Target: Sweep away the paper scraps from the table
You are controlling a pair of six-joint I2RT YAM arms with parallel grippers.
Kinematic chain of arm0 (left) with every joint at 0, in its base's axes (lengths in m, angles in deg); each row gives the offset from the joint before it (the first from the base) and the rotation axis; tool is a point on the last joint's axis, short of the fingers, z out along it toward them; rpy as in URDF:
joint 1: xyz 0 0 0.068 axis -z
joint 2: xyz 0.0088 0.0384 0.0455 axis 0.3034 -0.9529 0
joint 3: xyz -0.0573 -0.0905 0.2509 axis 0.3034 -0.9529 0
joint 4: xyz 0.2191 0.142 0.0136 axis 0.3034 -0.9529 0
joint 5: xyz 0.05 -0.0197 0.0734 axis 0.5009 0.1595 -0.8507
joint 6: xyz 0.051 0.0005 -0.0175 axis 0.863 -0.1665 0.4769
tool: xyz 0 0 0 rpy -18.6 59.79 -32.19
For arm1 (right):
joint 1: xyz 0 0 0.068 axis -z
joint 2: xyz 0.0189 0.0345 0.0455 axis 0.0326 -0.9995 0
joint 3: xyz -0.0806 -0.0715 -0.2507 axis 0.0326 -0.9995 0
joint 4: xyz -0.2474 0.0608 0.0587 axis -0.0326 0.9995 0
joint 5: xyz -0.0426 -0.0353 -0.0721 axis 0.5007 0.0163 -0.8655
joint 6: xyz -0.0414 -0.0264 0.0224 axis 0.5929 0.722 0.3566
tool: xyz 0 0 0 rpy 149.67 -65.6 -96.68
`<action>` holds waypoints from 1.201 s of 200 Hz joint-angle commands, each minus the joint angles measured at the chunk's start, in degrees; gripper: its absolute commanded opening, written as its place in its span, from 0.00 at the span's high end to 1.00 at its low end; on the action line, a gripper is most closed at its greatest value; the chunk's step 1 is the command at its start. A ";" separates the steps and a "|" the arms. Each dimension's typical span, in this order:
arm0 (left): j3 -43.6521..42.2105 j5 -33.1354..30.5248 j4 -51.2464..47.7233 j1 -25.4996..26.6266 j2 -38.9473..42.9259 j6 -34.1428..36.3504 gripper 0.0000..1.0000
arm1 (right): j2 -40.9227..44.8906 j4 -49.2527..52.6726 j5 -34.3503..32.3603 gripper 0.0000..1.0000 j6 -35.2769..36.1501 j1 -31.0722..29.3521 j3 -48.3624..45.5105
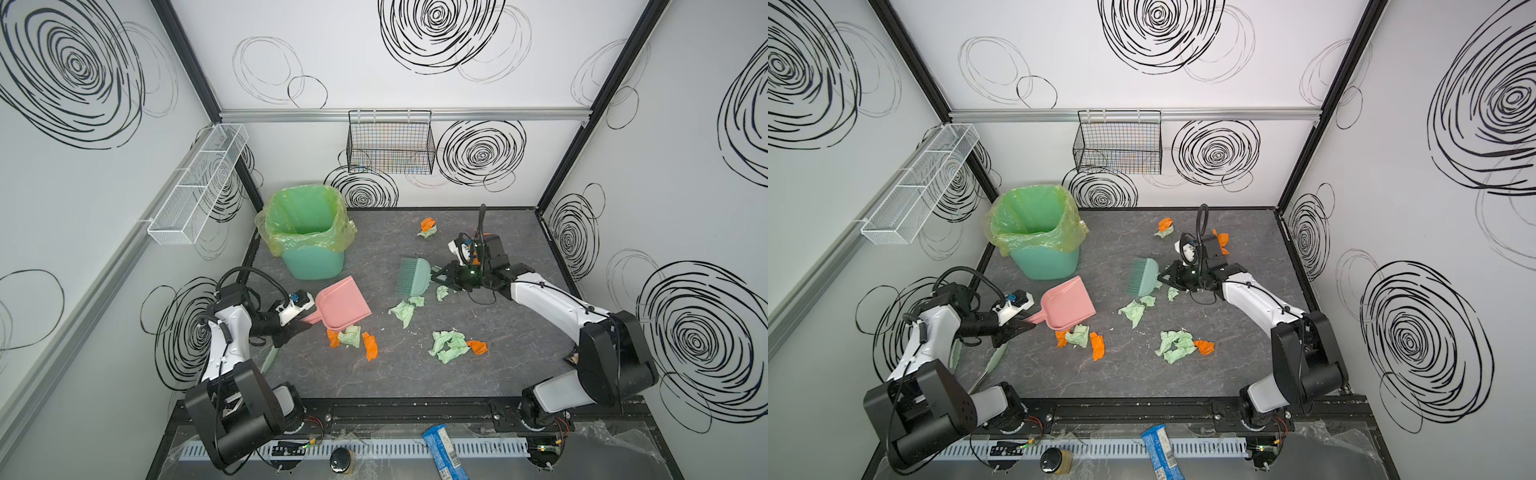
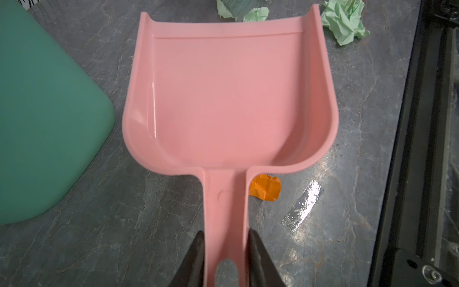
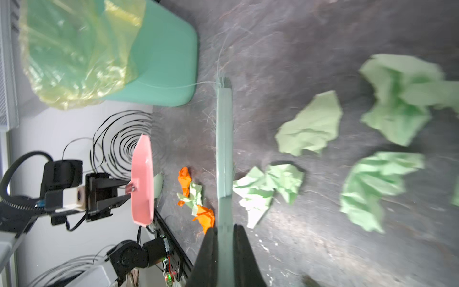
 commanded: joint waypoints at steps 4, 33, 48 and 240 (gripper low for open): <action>1.93 3.15 -5.84 -1.23 -0.19 4.06 1.00 | -0.50 -0.99 1.36 1.00 -1.81 -6.66 1.29; 3.27 4.35 -9.60 -2.00 -0.18 6.79 1.00 | -4.02 -10.68 2.15 1.00 -7.86 -12.15 0.18; 4.47 4.77 -12.27 -2.79 -0.14 8.84 1.00 | -5.59 -13.87 2.31 1.00 -9.70 -14.15 0.88; 7.01 5.47 -20.13 -7.19 0.27 16.90 1.00 | -26.37 -18.06 9.32 1.00 -13.82 -25.09 9.07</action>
